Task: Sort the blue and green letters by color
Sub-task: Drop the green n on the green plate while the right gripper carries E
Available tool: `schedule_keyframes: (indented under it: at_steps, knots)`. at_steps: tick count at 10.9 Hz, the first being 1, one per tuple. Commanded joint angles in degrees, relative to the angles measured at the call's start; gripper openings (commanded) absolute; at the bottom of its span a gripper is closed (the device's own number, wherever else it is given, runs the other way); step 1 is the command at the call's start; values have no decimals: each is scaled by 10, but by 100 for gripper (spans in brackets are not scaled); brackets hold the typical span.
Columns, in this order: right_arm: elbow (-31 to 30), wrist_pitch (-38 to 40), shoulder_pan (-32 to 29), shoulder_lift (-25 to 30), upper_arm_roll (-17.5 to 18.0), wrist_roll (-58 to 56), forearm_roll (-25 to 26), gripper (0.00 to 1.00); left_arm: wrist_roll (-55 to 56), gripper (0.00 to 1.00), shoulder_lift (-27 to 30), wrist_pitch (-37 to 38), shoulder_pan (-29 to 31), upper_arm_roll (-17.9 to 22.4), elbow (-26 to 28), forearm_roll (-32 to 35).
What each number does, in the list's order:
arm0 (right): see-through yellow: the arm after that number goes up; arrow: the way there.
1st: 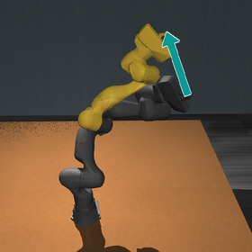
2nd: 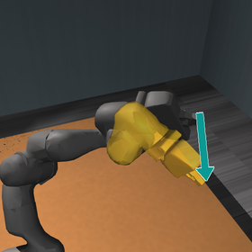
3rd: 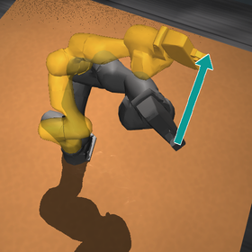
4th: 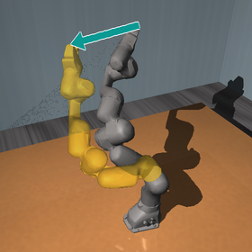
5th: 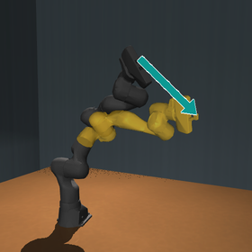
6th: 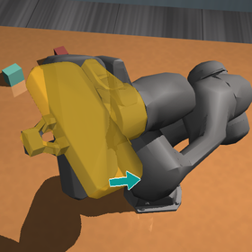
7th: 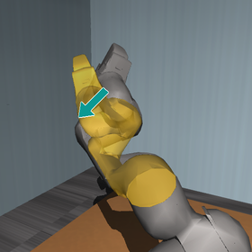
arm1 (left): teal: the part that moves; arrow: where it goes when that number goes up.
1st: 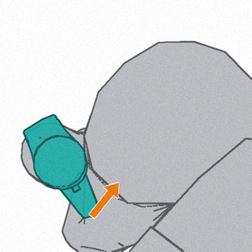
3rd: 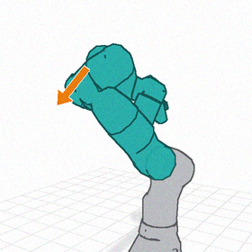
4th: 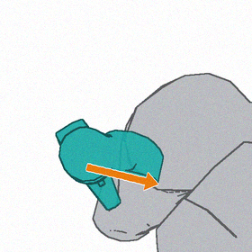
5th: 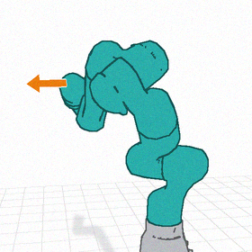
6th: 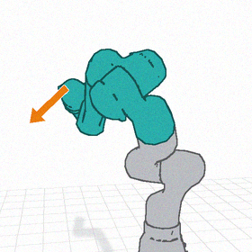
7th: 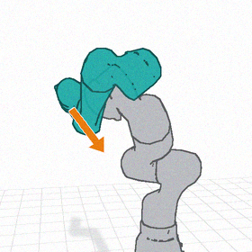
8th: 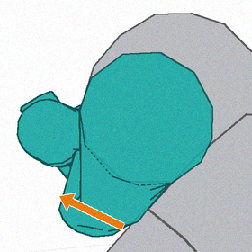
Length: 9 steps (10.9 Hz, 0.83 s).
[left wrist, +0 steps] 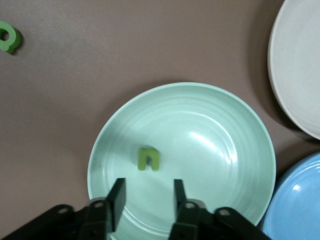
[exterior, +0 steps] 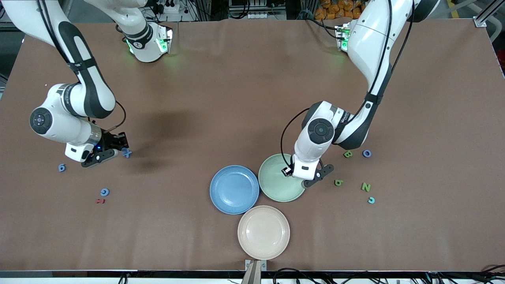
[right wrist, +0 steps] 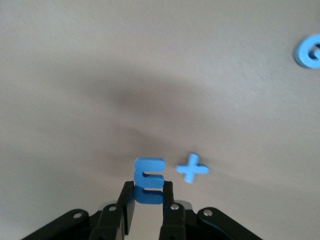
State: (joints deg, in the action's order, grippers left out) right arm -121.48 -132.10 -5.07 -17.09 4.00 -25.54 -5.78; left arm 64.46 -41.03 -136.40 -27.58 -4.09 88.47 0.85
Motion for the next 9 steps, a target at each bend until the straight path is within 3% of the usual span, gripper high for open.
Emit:
schedule_keyframes:
  at_steps: [1, 3, 6, 9]
  knots:
    - [48, 10, 52, -24, 1, 121, -10, 0, -31, 100, 1, 11, -2, 6, -12, 1]
    - [80, 10, 86, -42, 1, 196, -11, 0, -78, 100, 24, 13, 12, 5, 17, 1]
    - [133, 10, 150, -76, 1, 345, -12, 0, -225, 100, 95, 13, 72, 2, 125, 1]
    - [225, 26, 225, -125, 1, 514, -24, 0, -282, 100, 108, 11, 118, 1, 168, 32]
